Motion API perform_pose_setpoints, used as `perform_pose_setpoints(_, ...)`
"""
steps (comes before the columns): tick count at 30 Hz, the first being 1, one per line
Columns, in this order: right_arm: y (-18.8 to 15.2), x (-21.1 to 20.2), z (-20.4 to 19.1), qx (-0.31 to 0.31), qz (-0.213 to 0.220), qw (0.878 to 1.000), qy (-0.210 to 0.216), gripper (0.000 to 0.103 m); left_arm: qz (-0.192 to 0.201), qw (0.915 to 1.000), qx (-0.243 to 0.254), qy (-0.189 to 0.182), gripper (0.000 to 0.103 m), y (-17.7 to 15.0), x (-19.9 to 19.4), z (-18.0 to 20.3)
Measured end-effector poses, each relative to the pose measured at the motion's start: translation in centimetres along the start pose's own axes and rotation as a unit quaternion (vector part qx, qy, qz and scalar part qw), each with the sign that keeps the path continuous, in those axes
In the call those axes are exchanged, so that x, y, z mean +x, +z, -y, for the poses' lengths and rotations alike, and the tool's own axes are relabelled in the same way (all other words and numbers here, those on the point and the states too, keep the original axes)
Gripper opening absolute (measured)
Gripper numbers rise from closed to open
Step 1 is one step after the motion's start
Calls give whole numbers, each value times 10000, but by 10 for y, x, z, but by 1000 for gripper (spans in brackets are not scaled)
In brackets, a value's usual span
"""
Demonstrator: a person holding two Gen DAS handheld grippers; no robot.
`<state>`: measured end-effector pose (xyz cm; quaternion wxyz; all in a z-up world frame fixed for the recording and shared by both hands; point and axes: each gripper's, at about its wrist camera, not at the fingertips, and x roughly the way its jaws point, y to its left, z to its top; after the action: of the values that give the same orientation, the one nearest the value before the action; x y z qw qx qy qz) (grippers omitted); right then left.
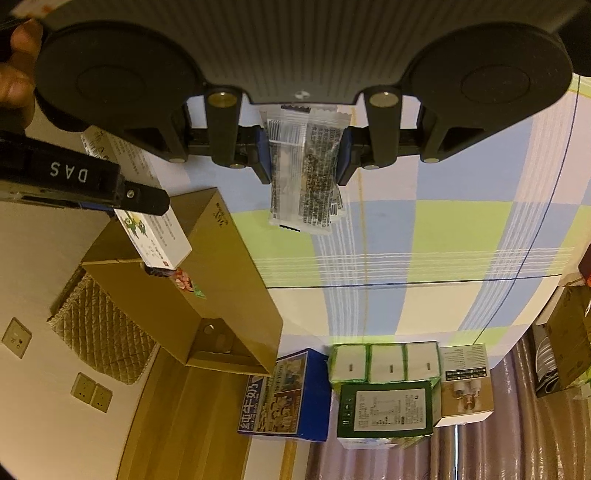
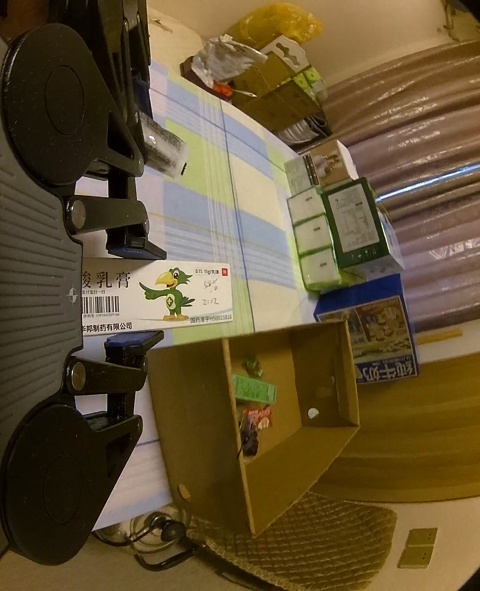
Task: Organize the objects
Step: 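Carry the medicine box and clear packet over the cardboard box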
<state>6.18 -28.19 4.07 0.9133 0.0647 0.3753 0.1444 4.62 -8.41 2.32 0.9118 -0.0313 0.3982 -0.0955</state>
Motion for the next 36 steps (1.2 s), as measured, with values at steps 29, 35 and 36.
perform_pose_setpoints(29,15,-47,64,485,444,9965,-509,35,194,9976,375,-548,31,26,1,64)
perform_pose_setpoints(35,16,-50,71,521,462,9960,-562,35,200,9971,436,-594,31,28,3,73)
perform_pose_setpoints(36,16,-50,72,529,463,9959,-566,35,200,9970,450,-602,31,29,3,74)
